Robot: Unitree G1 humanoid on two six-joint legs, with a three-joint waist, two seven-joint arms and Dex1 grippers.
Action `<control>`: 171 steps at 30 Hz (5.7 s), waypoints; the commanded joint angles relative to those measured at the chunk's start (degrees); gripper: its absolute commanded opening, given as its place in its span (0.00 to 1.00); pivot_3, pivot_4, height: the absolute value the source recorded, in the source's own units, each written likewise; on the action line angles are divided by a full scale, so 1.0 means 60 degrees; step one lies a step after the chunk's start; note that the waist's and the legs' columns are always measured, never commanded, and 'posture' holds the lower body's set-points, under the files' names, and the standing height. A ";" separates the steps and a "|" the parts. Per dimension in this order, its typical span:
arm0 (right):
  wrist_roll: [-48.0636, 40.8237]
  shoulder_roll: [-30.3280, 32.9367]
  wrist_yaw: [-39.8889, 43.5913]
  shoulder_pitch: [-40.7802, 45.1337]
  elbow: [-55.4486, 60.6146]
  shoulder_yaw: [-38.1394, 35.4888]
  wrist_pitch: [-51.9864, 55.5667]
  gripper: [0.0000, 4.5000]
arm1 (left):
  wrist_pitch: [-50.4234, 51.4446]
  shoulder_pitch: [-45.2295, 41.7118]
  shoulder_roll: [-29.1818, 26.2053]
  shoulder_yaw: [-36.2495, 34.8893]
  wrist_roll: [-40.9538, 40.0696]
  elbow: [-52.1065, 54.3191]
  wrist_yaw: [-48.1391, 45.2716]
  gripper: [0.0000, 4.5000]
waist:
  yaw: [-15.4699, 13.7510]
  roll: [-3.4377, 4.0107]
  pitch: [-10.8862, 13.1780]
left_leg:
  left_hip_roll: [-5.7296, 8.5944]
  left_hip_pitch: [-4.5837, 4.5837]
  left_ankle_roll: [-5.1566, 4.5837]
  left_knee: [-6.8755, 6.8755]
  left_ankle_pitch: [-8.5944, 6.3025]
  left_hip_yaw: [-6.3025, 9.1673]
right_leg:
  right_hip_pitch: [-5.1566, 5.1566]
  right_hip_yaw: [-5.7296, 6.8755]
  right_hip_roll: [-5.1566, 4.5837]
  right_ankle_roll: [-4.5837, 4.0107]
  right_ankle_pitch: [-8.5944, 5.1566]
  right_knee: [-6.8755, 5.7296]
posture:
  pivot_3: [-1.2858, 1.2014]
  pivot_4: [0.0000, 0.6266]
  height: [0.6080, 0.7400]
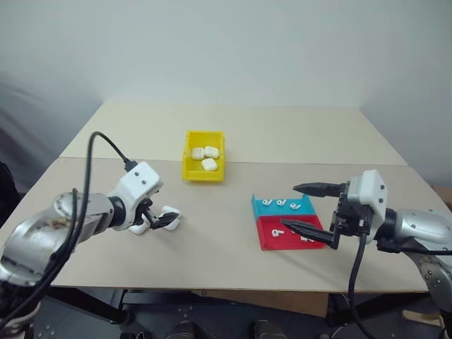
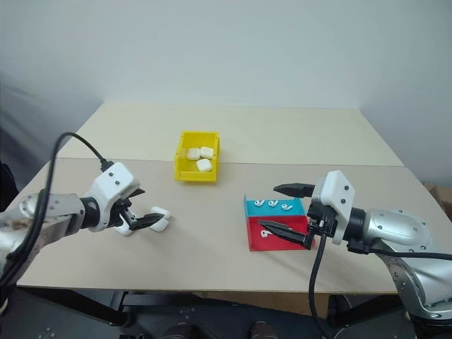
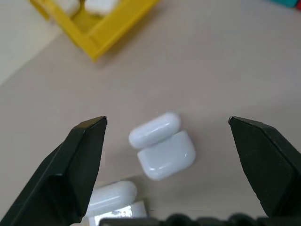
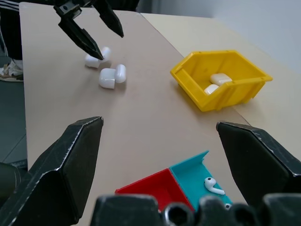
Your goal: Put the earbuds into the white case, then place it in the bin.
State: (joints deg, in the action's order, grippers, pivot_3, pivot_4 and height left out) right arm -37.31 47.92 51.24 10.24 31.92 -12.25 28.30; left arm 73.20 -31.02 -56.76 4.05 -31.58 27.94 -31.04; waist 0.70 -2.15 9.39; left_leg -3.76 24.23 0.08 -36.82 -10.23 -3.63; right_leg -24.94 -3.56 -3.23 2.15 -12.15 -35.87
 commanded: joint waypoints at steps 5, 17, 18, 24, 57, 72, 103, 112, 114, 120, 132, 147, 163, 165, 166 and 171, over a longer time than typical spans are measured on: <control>-0.0225 -0.0238 -0.0537 -0.0060 0.0543 -0.0118 0.0181 1.00 | 0.2392 -0.2114 -0.0638 0.1786 0.0533 -0.1101 0.0127 1.00 | 0.0066 -0.0006 0.0004 | -0.0001 0.0010 -0.0001 0.0011 0.0000 0.0007 | -0.0015 -0.0004 0.0013 0.0000 -0.0001 -0.0005 | 0.52 0.24 1.00; -0.0587 -0.0259 -0.0773 -0.0356 0.0995 -0.0327 0.0533 1.00 | 0.3216 -0.3852 -0.0795 0.4058 -0.0025 -0.3389 0.0399 1.00 | -0.0005 -0.0008 0.0005 | 0.0002 0.0012 -0.0002 0.0010 0.0001 0.0012 | -0.0023 -0.0008 0.0013 -0.0007 -0.0005 -0.0020 | 0.52 0.24 1.00; -0.0626 -0.0216 -0.0763 -0.0384 0.1025 -0.0357 0.0544 1.00 | 0.3216 -0.3892 -0.0756 0.4181 -0.0173 -0.3577 0.0473 1.00 | -0.0006 -0.0008 0.0005 | 0.0002 0.0011 -0.0002 0.0010 0.0001 0.0013 | -0.0021 -0.0008 0.0013 -0.0007 -0.0005 -0.0020 | 0.52 0.24 1.00; -0.0787 -0.0127 -0.0850 -0.0233 0.1089 -0.0375 0.0762 1.00 | 0.3216 -0.4375 -0.0112 0.5094 -0.0407 -0.5145 0.0836 1.00 | -0.0005 -0.0010 0.0005 | 0.0003 0.0012 -0.0002 0.0010 0.0001 0.0013 | -0.0023 -0.0007 0.0014 -0.0007 -0.0004 -0.0025 | 0.52 0.24 1.00; -0.0645 0.0097 -0.1519 0.0115 0.0978 -0.0140 0.0927 1.00 | 0.2966 -0.3756 -0.1351 0.3316 -0.1255 -0.2769 0.0028 0.61 | 0.0032 -0.0018 0.0009 | 0.0009 0.0029 -0.0003 0.0001 0.0002 0.0016 | -0.0046 -0.0023 0.0016 -0.0010 0.0000 -0.0040 | 0.52 0.24 1.00; -0.0033 -0.0412 -0.1545 -0.0012 0.0750 -0.0078 0.0524 1.00 | -0.3839 0.0605 0.1600 -0.2793 -0.2807 -0.0517 -0.2488 0.61 | -0.0212 -0.0024 0.0005 | 0.0004 0.0012 0.0008 -0.0015 0.0007 -0.0003 | 0.0001 0.0011 -0.0015 -0.0016 0.0005 -0.0015 | 0.52 0.24 1.00; 0.4751 0.2418 0.2609 0.4524 -0.3080 0.5558 0.1662 0.74 | -0.8009 0.0679 0.4800 0.0004 -0.0871 -0.1371 -0.5178 0.61 | 0.0031 -0.0007 -0.0004 | 0.0006 0.0003 0.0001 -0.0020 0.0010 0.0004 | -0.0004 -0.0013 0.0005 -0.0009 0.0005 -0.0028 | 0.52 0.24 1.00; 0.6436 0.2019 0.3339 0.5169 -0.4059 0.6867 0.1721 0.74 | -0.7510 0.1061 0.5104 0.0166 -0.1078 -0.0421 -0.4198 0.61 | 0.0023 -0.0007 -0.0004 | 0.0005 0.0007 0.0001 -0.0020 0.0010 0.0002 | -0.0011 -0.0014 0.0007 -0.0009 0.0005 -0.0033 | 0.52 0.24 1.00; 0.6564 0.1883 0.3429 0.5163 -0.4242 0.6889 0.1716 0.74 | -0.7426 0.1105 0.5150 0.0182 -0.1155 -0.0267 -0.4055 0.61 | 0.0035 -0.0007 -0.0004 | 0.0004 0.0006 0.0001 -0.0020 0.0010 0.0002 | -0.0012 -0.0014 0.0009 -0.0009 0.0006 -0.0036 | 0.52 0.24 1.00; 0.6779 0.1585 0.3509 0.5101 -0.4492 0.6789 0.1763 0.48 | -0.7368 0.1179 0.5152 0.0237 -0.1286 -0.0049 -0.3843 0.61 | 0.0027 -0.0007 -0.0004 | 0.0005 0.0003 0.0001 -0.0021 0.0010 0.0003 | -0.0012 -0.0016 0.0010 -0.0009 0.0006 -0.0039 | 0.52 0.24 1.00; 0.6826 0.1388 0.3606 0.4959 -0.4491 0.6677 0.1777 0.48 | -0.7326 0.1053 0.5110 0.0162 -0.1512 0.0023 -0.3845 0.61 | 0.0030 -0.0007 -0.0004 | 0.0006 0.0003 0.0001 -0.0021 0.0010 0.0002 | -0.0011 -0.0016 0.0010 -0.0009 0.0006 -0.0038 | 0.52 0.24 1.00; 0.6872 0.1248 0.3615 0.4807 -0.4716 0.6689 0.1667 0.14 | -0.7380 0.1038 0.4982 0.0178 -0.1630 0.0086 -0.3718 0.61 | 0.0029 -0.0007 -0.0004 | 0.0006 -0.0001 0.0001 -0.0021 0.0010 0.0003 | -0.0007 -0.0016 0.0010 -0.0009 0.0006 -0.0038 | 0.52 0.24 1.00; 0.2835 0.0232 0.2782 0.2848 -0.1828 0.0861 0.3467 0.14 | -0.5836 0.0012 0.4397 -0.0394 -0.3062 0.0498 -0.3106 0.61 | 0.0011 -0.0008 -0.0004 | 0.0004 -0.0004 0.0001 -0.0022 0.0010 0.0017 | 0.0006 -0.0007 0.0014 0.0026 0.0025 -0.0035 | 0.52 0.24 1.00; 0.1961 -0.0528 0.2489 0.2294 -0.1510 -0.0462 0.3122 0.14 | -0.5737 -0.0174 0.4430 -0.0303 -0.3052 0.0449 -0.2992 0.61 | 0.0000 -0.0008 -0.0004 | 0.0004 -0.0007 0.0001 -0.0020 0.0010 0.0021 | 0.0016 -0.0003 0.0016 0.0027 0.0025 -0.0032 | 0.52 0.24 1.00; 0.1405 -0.0931 0.2282 0.2134 -0.1323 -0.1086 0.3165 0.14 | -0.5698 -0.0257 0.4449 -0.0255 -0.3036 0.0419 -0.2939 0.61 | 0.0002 -0.0005 -0.0005 | 0.0004 -0.0007 0.0001 -0.0021 0.0010 0.0024 | 0.0019 0.0000 0.0016 0.0031 0.0028 -0.0031 | 0.52 0.24 1.00; -0.1378 -0.2653 0.0571 0.2121 -0.0469 -0.2916 0.3494 0.14 | -0.5741 -0.0445 0.4698 0.0171 -0.2625 0.0262 -0.2690 0.61 | 0.0039 -0.0001 -0.0006 | 0.0007 -0.0011 0.0001 -0.0023 0.0010 0.0021 | 0.0024 -0.0005 0.0013 0.0043 0.0035 -0.0032 | 0.52 0.24 1.00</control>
State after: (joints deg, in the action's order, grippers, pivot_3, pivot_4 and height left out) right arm -39.69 33.27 57.81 21.96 25.92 -26.59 49.24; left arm 39.97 -33.02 -29.32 4.36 -48.17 29.05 -47.28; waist 0.93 -2.16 9.36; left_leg -3.74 24.14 0.08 -36.95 -10.17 -3.50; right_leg -24.78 -3.59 -3.13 2.40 -11.94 -36.06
